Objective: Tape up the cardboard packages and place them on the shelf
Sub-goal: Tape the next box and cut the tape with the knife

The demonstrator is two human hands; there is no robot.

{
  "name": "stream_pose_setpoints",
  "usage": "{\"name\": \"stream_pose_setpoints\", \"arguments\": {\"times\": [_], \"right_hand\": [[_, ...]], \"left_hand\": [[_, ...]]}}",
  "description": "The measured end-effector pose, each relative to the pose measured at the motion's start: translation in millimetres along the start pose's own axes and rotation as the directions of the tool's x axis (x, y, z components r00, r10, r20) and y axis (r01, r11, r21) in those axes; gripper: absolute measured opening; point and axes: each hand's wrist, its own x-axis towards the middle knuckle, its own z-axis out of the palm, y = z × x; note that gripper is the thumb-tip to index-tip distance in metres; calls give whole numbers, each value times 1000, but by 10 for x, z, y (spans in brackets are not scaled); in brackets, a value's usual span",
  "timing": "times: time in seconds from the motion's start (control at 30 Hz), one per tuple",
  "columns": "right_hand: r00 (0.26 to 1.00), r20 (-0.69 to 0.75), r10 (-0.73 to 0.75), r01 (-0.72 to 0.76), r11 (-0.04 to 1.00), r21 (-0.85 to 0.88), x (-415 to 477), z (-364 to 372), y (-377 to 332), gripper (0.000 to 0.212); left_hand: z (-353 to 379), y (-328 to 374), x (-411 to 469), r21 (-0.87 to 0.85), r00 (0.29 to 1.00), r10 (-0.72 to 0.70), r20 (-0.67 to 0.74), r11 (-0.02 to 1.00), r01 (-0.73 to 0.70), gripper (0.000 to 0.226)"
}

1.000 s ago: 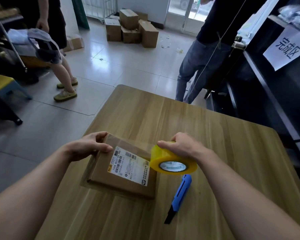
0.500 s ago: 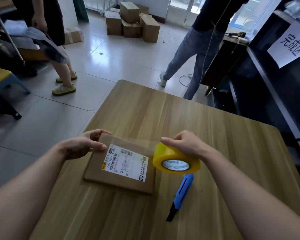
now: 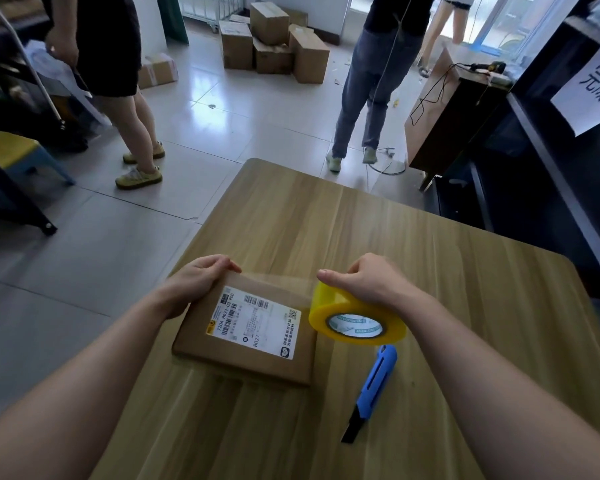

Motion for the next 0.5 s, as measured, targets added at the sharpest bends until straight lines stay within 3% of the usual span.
{"name": "stream_pose_setpoints", "arguments": {"times": [0.27,0.4,0.5], "right_hand": [[991,74,-108,98,987,124,-18,-99,37,57],[991,59,-122,114,985,130,-23,-84,-45,67],[987,97,-125,99,964,246,-62,-135,-60,67]], "left_hand": [[0,-239,42,147,984,117,-132,984,-97,29],[-5,-308,64,163,972,143,-187,980,-113,27],[-23,-392,71,157,965,138,-221,982,-104,27]]}}
